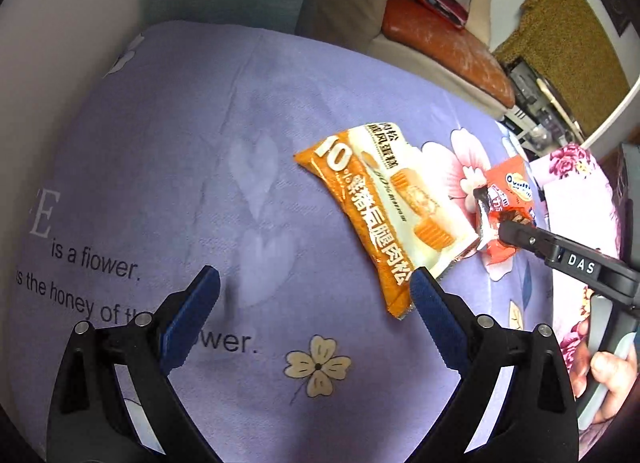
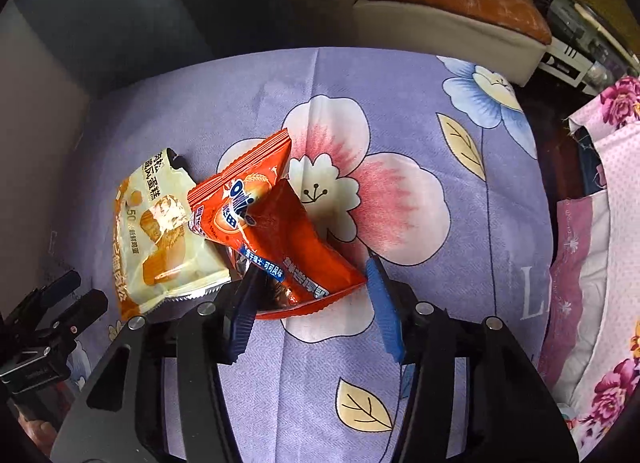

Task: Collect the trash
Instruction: 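Grasp the yellow-orange snack packet with the left tool while the right tool grasps the red Ovaltine packet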

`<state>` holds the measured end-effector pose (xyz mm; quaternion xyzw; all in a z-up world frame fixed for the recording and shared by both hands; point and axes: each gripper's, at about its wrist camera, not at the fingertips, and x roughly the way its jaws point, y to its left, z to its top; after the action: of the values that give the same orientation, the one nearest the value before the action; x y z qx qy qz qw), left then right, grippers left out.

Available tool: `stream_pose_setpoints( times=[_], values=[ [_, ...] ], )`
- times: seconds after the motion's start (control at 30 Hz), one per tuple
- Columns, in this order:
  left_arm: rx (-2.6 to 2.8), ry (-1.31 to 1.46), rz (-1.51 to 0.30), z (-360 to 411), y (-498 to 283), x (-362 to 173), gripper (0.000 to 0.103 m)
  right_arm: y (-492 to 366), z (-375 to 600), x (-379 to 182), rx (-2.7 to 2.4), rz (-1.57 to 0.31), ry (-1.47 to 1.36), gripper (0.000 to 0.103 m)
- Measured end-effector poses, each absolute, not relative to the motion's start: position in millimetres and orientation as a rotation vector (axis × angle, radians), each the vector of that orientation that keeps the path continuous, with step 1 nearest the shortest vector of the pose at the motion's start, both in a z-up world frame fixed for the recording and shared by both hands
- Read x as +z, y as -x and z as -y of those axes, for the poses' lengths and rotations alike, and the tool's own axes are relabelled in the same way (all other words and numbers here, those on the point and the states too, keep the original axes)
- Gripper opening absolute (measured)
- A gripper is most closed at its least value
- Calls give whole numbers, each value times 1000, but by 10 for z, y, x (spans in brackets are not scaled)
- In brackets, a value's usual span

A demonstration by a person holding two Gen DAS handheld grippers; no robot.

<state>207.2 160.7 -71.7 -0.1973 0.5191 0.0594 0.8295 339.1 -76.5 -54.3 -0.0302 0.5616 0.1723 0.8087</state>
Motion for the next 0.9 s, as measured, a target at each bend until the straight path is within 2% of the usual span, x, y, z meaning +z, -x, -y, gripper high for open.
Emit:
stream_pose_setpoints(
  times=[0.47,0.6,0.77,0.9],
  values=[
    [124,367,-1133,-1112,-2617,-901,97,-3259,1135,-508,357,-1160,49,50],
    [60,274,-1096,-864,-2633,-870,43,-3240,1234,-543,330,-1141,62,50],
    [18,243,-1065,-733,-2603,-820,31,-3202,1308,-567,339,-1141,28,50],
    [-38,213,-1056,-631,-2478,-754,28,-3102,1352,-555,356,-1140,0,50]
  ],
)
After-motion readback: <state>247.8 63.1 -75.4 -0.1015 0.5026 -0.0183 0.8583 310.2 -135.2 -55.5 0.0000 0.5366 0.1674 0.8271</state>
